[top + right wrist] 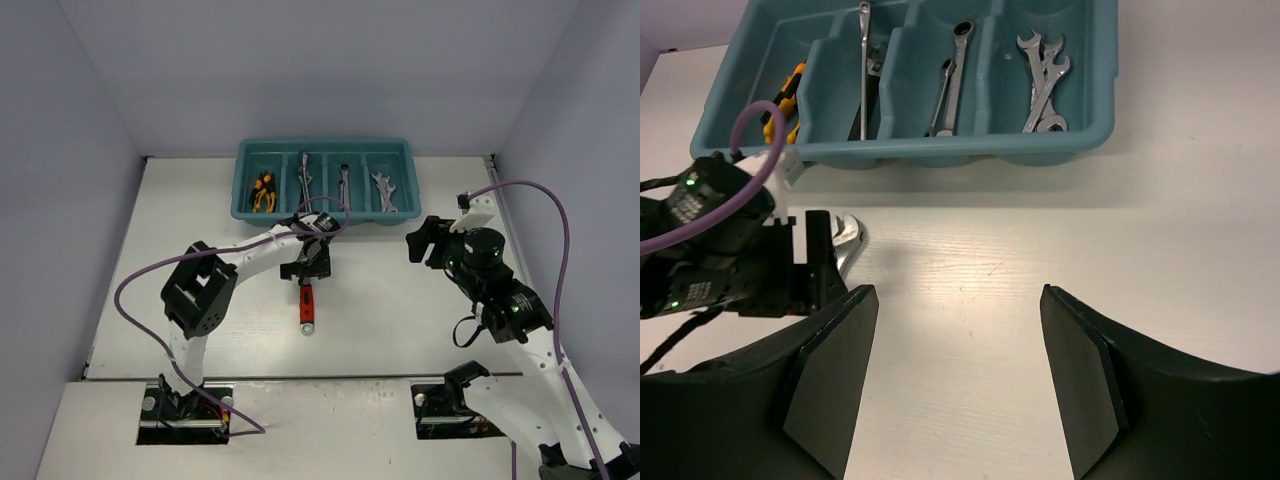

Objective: Sort the tools into containers

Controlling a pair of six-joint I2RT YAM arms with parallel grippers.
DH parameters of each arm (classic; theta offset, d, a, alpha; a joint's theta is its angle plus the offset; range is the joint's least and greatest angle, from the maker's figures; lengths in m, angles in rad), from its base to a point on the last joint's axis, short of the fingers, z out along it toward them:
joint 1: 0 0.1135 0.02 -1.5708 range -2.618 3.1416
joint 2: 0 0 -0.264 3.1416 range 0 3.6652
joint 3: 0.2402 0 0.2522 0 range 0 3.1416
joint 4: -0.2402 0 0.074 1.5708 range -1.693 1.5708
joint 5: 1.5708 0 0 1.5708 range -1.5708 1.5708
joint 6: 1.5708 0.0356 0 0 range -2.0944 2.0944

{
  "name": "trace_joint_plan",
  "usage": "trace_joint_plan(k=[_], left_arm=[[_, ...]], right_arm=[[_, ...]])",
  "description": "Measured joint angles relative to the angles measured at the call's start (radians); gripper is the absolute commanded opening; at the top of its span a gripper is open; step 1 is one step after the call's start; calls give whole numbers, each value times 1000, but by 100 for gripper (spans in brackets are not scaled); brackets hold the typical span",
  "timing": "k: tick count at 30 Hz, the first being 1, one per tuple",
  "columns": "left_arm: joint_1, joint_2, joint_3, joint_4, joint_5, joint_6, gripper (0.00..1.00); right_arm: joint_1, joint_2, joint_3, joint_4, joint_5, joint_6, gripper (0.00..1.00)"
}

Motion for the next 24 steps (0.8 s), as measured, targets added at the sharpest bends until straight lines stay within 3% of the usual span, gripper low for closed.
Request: trace_joint_plan(k=[18,24], left_arm=[[46,121,90,20,31,-3,33],[46,119,82,29,38,-24,38]], right_arm=[[0,4,-12,-68,-42,-5,64],[0,22,-12,-69,-42,-8,64]])
